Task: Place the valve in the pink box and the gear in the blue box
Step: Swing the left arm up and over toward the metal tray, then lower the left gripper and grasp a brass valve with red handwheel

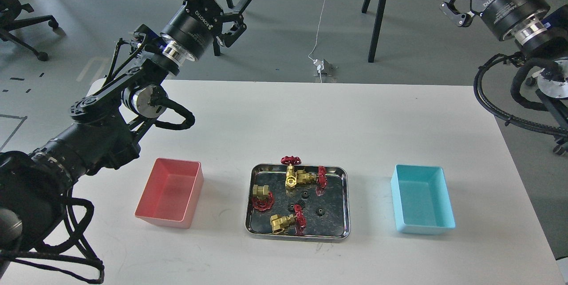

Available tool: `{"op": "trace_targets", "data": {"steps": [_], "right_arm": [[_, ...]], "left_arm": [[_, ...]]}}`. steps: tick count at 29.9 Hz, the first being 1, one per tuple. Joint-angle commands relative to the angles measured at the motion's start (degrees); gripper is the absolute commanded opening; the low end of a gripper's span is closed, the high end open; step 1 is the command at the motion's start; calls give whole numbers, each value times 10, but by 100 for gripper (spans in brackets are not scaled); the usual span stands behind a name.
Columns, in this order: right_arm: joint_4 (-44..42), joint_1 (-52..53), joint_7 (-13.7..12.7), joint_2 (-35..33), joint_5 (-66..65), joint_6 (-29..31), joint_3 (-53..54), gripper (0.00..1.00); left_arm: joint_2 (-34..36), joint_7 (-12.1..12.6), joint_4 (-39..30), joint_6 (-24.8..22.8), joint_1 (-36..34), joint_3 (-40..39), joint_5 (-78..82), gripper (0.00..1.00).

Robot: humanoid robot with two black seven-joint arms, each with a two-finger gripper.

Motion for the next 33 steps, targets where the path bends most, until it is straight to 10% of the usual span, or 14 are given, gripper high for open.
{"op": "trace_targets", "data": {"steps": [1,8,16,24,33], "right_arm": [[3,-1,-1,-15,34,0,1,100],[3,-12,-1,-50,34,0,-1,100],[7,-37,-1,-50,36,0,-3,100],[61,6,-11,-41,34,0,-8,100],[21,93,-43,18,34,0,-69,100]], "left_arm": [[-11,0,-86,0,-16,-16,1,100],[124,0,-235,7,-252,265,56,100],[161,0,-367,157,-423,651,413,98],[141,0,-391,423,-370,895,581,96],[107,0,-312,467,-252,895,598,96]]}}
